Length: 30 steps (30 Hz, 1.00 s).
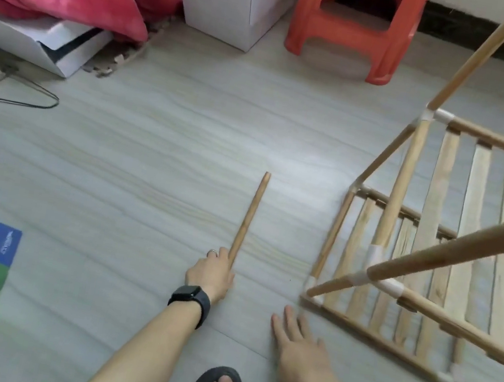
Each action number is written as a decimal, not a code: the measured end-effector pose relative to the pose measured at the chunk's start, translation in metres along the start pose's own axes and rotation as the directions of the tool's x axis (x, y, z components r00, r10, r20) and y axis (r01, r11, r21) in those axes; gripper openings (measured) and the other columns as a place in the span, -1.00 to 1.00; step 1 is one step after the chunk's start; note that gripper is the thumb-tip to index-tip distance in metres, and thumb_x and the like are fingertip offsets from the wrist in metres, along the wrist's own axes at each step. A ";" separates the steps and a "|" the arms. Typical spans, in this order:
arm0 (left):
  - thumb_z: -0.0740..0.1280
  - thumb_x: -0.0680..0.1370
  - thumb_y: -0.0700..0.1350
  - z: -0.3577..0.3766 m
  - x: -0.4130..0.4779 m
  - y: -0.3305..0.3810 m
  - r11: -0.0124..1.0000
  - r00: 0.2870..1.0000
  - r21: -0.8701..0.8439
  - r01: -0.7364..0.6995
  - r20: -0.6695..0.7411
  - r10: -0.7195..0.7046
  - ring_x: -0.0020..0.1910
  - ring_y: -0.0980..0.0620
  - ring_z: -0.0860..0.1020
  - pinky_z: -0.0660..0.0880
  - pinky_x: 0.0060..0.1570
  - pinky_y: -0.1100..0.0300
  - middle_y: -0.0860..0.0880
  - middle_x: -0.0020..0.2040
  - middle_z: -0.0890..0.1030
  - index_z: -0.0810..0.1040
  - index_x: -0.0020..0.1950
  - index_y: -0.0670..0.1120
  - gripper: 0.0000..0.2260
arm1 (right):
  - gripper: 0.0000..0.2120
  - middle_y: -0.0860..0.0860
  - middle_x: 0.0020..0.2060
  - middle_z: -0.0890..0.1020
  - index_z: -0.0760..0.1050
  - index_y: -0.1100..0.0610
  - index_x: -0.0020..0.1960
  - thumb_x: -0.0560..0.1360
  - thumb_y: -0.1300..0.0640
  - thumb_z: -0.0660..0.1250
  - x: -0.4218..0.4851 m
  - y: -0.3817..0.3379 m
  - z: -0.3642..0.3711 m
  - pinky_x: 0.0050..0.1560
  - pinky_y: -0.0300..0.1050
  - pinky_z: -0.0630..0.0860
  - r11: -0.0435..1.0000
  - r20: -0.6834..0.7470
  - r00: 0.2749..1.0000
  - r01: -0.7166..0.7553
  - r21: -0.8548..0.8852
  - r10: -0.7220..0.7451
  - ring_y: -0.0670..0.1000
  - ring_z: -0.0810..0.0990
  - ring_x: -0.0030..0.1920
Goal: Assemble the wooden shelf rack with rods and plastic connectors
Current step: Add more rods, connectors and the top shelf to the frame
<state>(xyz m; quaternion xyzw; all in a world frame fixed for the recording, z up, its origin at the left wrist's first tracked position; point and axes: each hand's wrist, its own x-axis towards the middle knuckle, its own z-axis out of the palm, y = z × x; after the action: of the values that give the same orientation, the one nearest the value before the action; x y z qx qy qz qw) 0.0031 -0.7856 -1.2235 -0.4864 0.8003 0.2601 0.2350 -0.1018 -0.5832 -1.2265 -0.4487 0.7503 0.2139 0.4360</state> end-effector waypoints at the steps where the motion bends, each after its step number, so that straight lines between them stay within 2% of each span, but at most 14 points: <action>1: 0.16 0.67 0.00 0.000 0.002 0.001 1.000 1.000 0.010 0.007 -0.009 -0.007 0.19 -0.19 0.55 0.50 0.00 0.00 -0.15 0.27 0.49 0.32 0.32 -0.12 -0.71 | -0.24 -0.04 0.61 -0.37 -0.28 -0.04 0.65 0.59 0.21 0.05 0.001 0.001 -0.003 0.57 0.25 0.02 1.000 0.002 1.000 0.004 0.011 -0.004 0.11 -0.25 0.63; 3: 0.17 0.67 -0.05 -0.007 0.003 0.004 0.999 0.998 0.025 0.040 0.040 -0.041 0.20 -0.19 0.56 0.47 -0.03 0.03 -0.16 0.25 0.54 0.37 0.32 -0.14 -0.73 | -0.32 -0.02 0.64 -0.26 -0.16 0.01 0.67 0.64 0.12 0.06 0.001 0.001 -0.018 0.57 0.18 0.11 0.999 0.011 1.000 0.006 0.036 -0.006 0.11 -0.10 0.64; 5: 0.22 0.64 -0.08 -0.021 0.000 0.007 0.997 0.982 -0.059 0.049 0.183 -0.038 0.14 -0.16 0.61 0.53 -0.02 0.07 -0.15 0.18 0.62 0.51 0.26 -0.15 -0.75 | -0.40 0.05 0.66 -0.04 0.03 0.12 0.65 0.67 0.00 0.09 -0.004 -0.002 -0.036 0.53 0.09 0.21 0.995 0.045 0.999 -0.003 0.096 -0.002 0.14 0.15 0.60; 7: 0.24 0.63 -0.12 -0.037 -0.009 0.008 0.951 0.960 -0.303 0.061 0.279 0.027 -0.12 -0.02 0.66 0.51 -0.19 0.16 -0.08 -0.06 0.67 0.57 0.02 -0.13 -0.86 | -0.41 0.13 0.59 0.24 0.21 0.17 0.59 0.66 -0.10 0.13 -0.017 -0.007 -0.052 0.50 0.03 0.27 0.982 0.053 0.999 -0.007 0.189 -0.003 0.16 0.30 0.53; 9: 0.24 0.65 -0.12 -0.060 -0.026 0.009 0.858 0.952 -0.510 0.053 0.286 0.112 -0.30 0.11 0.62 0.42 -0.30 0.24 0.00 -0.21 0.60 0.47 -0.13 -0.07 -0.84 | -0.42 0.10 0.53 0.36 0.29 0.13 0.57 0.66 -0.16 0.15 -0.042 -0.015 -0.072 0.48 -0.02 0.29 0.948 -0.003 1.000 0.027 0.316 -0.028 0.13 0.35 0.51; 12: 0.22 0.66 -0.15 -0.101 -0.058 0.014 0.804 0.968 -0.589 -0.085 0.141 0.205 -0.33 0.13 0.60 0.38 -0.32 0.24 0.02 -0.19 0.62 0.43 -0.12 -0.06 -0.84 | -0.50 0.04 0.35 0.57 0.46 0.05 0.44 0.63 -0.22 0.17 -0.099 -0.025 -0.110 0.28 -0.09 0.45 0.866 -0.160 0.981 0.174 0.469 -0.111 0.04 0.56 0.30; 15: 0.23 0.67 -0.15 -0.150 -0.092 0.030 0.761 0.950 -0.568 -0.313 -0.182 0.255 -0.22 0.06 0.61 0.43 -0.27 0.18 0.02 -0.06 0.69 0.40 0.06 -0.09 -0.97 | -0.57 0.01 0.15 0.68 0.54 0.05 0.30 0.63 -0.22 0.19 -0.170 -0.030 -0.152 -0.02 -0.17 0.56 0.762 -0.282 0.939 0.329 0.557 -0.199 0.01 0.70 0.07; 17: 0.24 0.67 -0.12 -0.188 -0.124 0.049 0.708 0.875 -0.525 -0.471 -0.377 0.303 -0.22 0.10 0.63 0.45 -0.22 0.20 0.08 -0.05 0.69 0.40 0.12 -0.01 -0.95 | -0.58 0.00 0.13 0.67 0.54 0.08 0.28 0.64 -0.20 0.21 -0.219 -0.029 -0.180 -0.14 -0.16 0.55 0.724 -0.339 0.911 0.398 0.564 -0.237 0.01 0.72 0.03; 19: 0.24 0.67 -0.09 -0.224 -0.155 0.072 0.658 0.781 -0.459 -0.597 -0.521 0.345 -0.24 0.15 0.64 0.46 -0.22 0.24 0.12 -0.08 0.67 0.39 0.09 0.11 -0.91 | -0.55 -0.03 0.10 0.68 0.51 0.08 0.32 0.63 -0.23 0.22 -0.262 -0.025 -0.207 -0.08 -0.08 0.61 0.704 -0.413 0.877 0.455 0.545 -0.247 -0.03 0.72 0.01; 21: 0.26 0.66 -0.08 -0.257 -0.190 0.097 0.606 0.663 -0.365 -0.707 -0.639 0.389 -0.21 0.12 0.64 0.52 -0.16 0.18 0.13 -0.09 0.66 0.39 0.06 0.16 -0.88 | -0.48 -0.04 0.06 0.70 0.42 0.07 0.39 0.60 -0.26 0.26 -0.308 -0.015 -0.228 -0.08 -0.11 0.64 0.620 -0.557 0.803 0.551 0.558 -0.213 -0.07 0.73 -0.05; 24: 0.24 0.67 -0.04 -0.293 -0.242 0.134 0.570 0.478 -0.149 -0.808 -0.732 0.486 -0.08 0.07 0.62 0.53 -0.06 0.10 0.14 -0.04 0.64 0.42 0.15 0.14 -0.91 | -0.31 0.02 0.07 0.69 0.27 0.06 0.50 0.52 -0.29 0.32 -0.369 0.011 -0.244 -0.18 -0.16 0.64 0.350 -0.796 0.603 0.755 0.554 -0.041 -0.01 0.75 -0.09; 26: 0.22 0.69 -0.01 -0.303 -0.270 0.156 0.560 0.391 -0.001 -0.829 -0.716 0.578 -0.05 0.03 0.60 0.54 -0.04 0.03 0.11 0.00 0.63 0.43 0.19 0.14 -0.90 | -0.26 0.07 0.10 0.66 0.28 0.08 0.50 0.48 -0.31 0.35 -0.392 0.031 -0.244 -0.19 -0.13 0.65 0.142 -0.866 0.478 0.856 0.497 0.149 0.06 0.76 -0.11; 28: 0.21 0.70 -0.02 -0.302 -0.291 0.176 0.537 0.297 0.161 -0.828 -0.687 0.664 -0.06 0.02 0.57 0.55 -0.07 -0.03 0.09 0.00 0.60 0.45 0.23 0.11 -0.88 | -0.42 0.10 0.07 0.64 0.41 0.11 0.36 0.53 -0.27 0.34 -0.401 0.048 -0.236 -0.19 -0.11 0.65 -0.021 -0.852 0.407 0.905 0.424 0.329 0.06 0.75 -0.17; 30: 0.23 0.69 -0.06 -0.296 -0.304 0.193 0.491 0.195 0.306 -0.816 -0.653 0.731 -0.04 0.05 0.53 0.55 -0.06 -0.02 0.10 0.02 0.58 0.48 0.26 0.08 -0.84 | -0.62 0.07 -0.03 0.64 0.51 0.12 0.15 0.59 -0.19 0.33 -0.399 0.061 -0.223 -0.23 -0.13 0.63 -0.157 -0.772 0.393 0.918 0.365 0.500 0.00 0.72 -0.27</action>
<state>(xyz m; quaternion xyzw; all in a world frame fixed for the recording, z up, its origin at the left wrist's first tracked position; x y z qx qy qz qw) -0.0807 -0.7014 -0.7722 -0.0875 0.9383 0.1729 -0.2864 -0.1707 -0.5170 -0.7747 -0.1666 0.5751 -0.7780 0.1904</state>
